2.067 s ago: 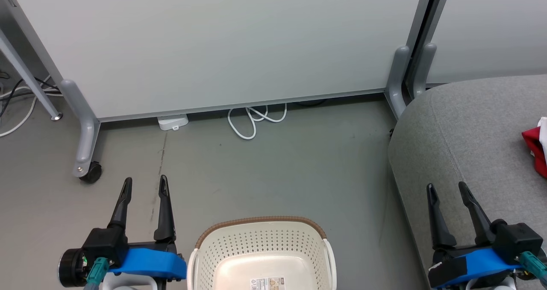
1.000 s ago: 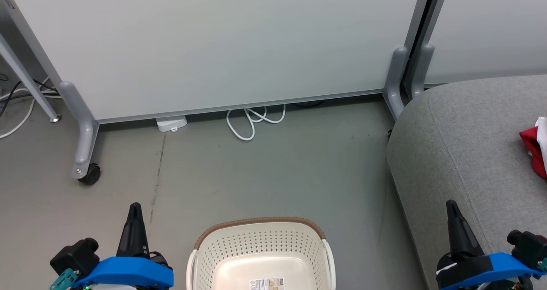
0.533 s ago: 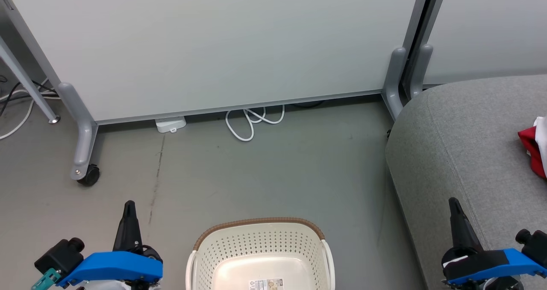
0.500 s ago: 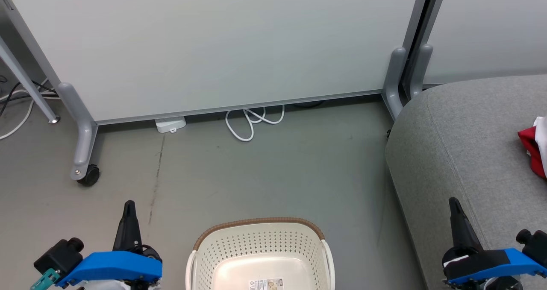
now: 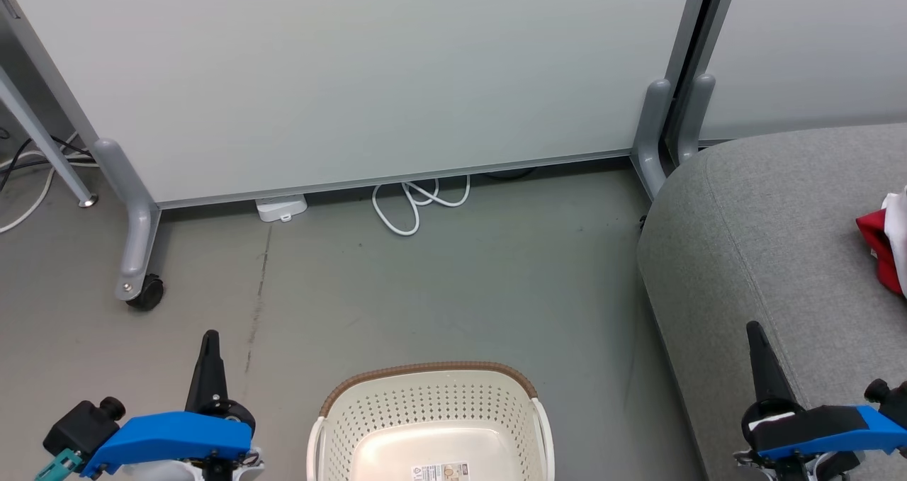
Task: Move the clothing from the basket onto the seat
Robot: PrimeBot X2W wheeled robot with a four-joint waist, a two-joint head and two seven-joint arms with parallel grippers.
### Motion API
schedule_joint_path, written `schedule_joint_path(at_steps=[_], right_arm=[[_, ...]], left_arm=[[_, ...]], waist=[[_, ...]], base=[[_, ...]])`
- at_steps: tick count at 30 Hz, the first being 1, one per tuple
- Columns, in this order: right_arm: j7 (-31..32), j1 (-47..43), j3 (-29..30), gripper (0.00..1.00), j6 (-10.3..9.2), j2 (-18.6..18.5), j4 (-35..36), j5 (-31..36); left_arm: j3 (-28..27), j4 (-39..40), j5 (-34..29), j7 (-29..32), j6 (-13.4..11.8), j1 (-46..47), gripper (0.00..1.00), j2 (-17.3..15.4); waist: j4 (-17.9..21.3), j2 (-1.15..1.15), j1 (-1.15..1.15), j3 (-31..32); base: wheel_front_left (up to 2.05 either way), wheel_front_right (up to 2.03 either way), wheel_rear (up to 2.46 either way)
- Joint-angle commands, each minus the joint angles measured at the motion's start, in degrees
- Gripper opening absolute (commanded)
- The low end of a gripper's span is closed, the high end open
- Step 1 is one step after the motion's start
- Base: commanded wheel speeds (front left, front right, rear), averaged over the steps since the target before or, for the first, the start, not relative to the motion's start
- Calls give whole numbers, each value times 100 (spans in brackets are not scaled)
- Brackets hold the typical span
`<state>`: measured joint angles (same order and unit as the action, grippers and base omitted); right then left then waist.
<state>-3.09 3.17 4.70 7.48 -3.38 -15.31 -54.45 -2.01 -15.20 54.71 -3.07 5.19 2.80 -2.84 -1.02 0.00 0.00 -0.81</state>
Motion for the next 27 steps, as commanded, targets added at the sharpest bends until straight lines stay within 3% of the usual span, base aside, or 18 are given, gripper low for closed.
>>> schedule_joint_path(at_steps=[1, 27], right_arm=[[56, 151, 26, 0, 2, 3, 89, -227], [443, 230, 96, 0, 2, 24, 112, -1724]], left_arm=[[-60, 77, 213, 55, 45, 179, 0, -6], [-234, 101, 1705, 442, 132, 266, 0, -6]], waist=[[3, 0, 0, 2], [37, 0, 0, 23]], base=[[0, 0, 0], [0, 0, 0]])
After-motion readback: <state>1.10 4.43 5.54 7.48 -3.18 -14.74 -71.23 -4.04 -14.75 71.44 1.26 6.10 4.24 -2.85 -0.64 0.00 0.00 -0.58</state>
